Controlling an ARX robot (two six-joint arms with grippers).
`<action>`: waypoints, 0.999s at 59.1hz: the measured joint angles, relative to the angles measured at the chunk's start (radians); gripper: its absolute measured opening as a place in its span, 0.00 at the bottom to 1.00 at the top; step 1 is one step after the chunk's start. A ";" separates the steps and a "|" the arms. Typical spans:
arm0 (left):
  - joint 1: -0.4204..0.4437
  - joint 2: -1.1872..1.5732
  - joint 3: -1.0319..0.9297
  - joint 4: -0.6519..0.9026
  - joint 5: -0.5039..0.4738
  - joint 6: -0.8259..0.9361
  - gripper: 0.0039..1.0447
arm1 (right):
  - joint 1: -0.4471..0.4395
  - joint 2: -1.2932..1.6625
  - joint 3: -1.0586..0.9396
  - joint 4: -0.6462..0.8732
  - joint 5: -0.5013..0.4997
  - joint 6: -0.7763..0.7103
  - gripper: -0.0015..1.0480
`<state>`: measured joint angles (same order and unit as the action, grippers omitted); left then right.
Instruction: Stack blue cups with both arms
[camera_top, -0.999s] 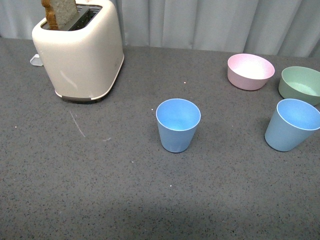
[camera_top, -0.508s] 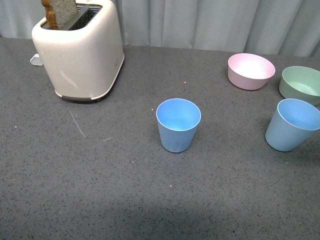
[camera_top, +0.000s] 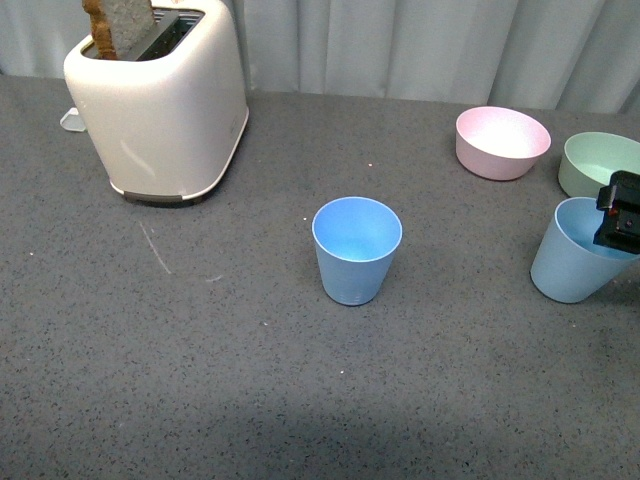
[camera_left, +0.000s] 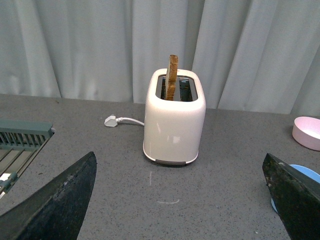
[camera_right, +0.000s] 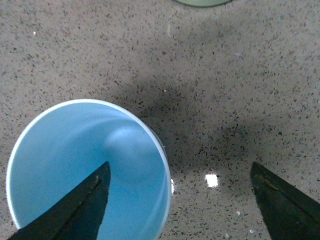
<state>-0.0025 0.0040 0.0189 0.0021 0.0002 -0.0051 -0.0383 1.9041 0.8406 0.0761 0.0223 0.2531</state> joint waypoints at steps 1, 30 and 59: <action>0.000 0.000 0.000 0.000 0.000 0.000 0.94 | 0.000 0.002 0.000 -0.001 0.000 0.002 0.71; 0.000 0.000 0.000 0.000 0.000 0.000 0.94 | -0.001 0.018 0.020 -0.021 -0.023 0.039 0.03; 0.000 0.000 0.000 0.000 0.000 0.000 0.94 | 0.192 -0.160 0.133 -0.170 -0.320 0.170 0.01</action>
<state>-0.0025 0.0040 0.0189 0.0021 0.0002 -0.0051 0.1532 1.7443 0.9737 -0.0937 -0.2977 0.4232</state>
